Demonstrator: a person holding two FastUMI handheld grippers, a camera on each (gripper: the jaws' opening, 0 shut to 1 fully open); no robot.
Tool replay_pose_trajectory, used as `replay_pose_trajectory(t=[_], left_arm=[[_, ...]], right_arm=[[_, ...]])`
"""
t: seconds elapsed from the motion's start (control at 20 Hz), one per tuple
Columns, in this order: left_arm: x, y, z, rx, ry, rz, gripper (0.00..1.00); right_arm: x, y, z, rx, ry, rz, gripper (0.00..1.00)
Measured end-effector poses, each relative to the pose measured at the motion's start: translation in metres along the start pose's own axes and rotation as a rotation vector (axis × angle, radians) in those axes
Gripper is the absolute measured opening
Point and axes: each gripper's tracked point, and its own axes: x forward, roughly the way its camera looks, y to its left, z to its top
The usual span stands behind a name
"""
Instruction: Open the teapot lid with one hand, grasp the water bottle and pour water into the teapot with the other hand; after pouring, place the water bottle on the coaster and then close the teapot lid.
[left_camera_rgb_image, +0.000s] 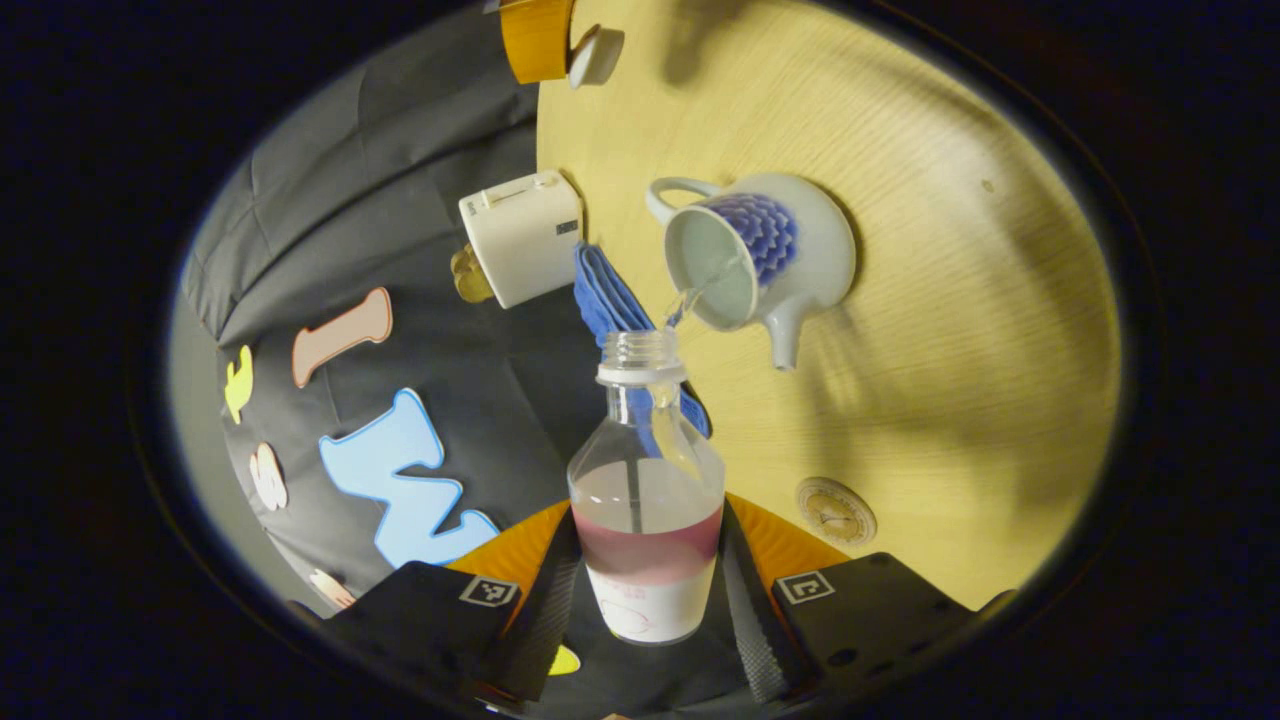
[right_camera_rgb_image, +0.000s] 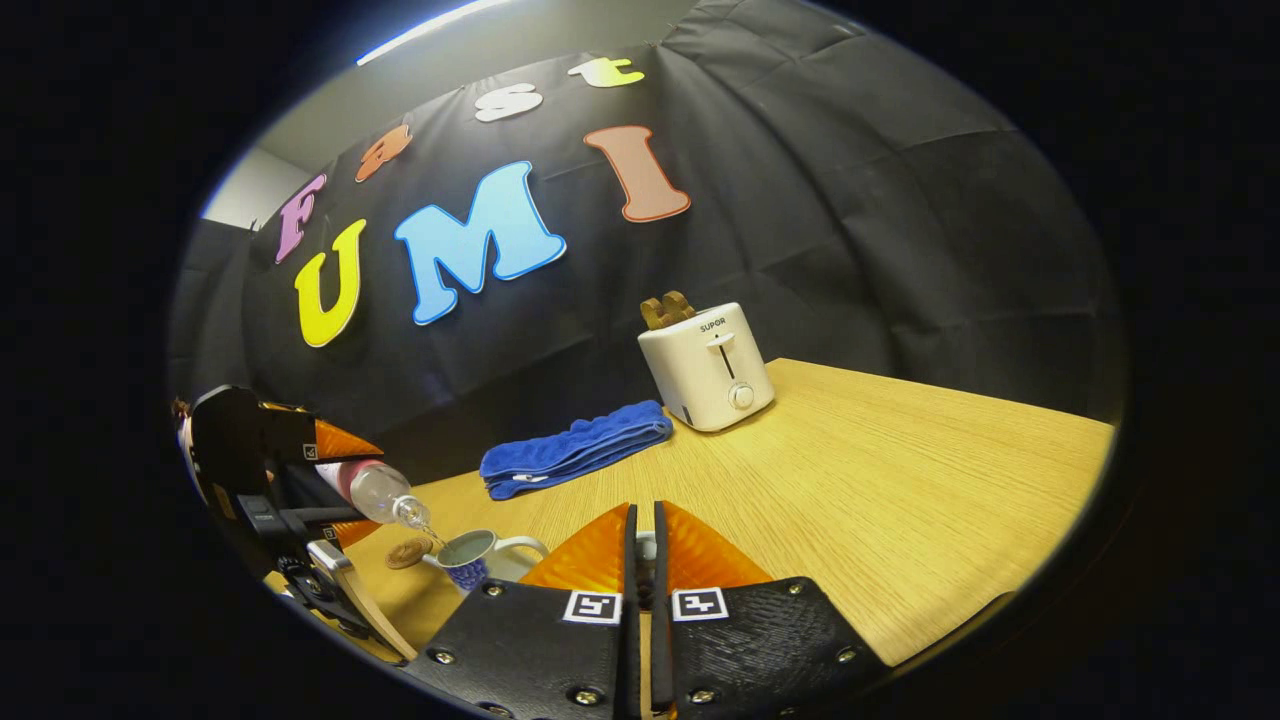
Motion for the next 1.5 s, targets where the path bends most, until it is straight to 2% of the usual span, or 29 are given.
replay_pose_trajectory(t=[1.5], left_arm=[[0.000, 0.016, -0.002, 0.231, 0.076, -0.005, 0.84]], right_arm=[[-0.002, 0.007, -0.001, -0.001, -0.004, 0.044, 0.04]])
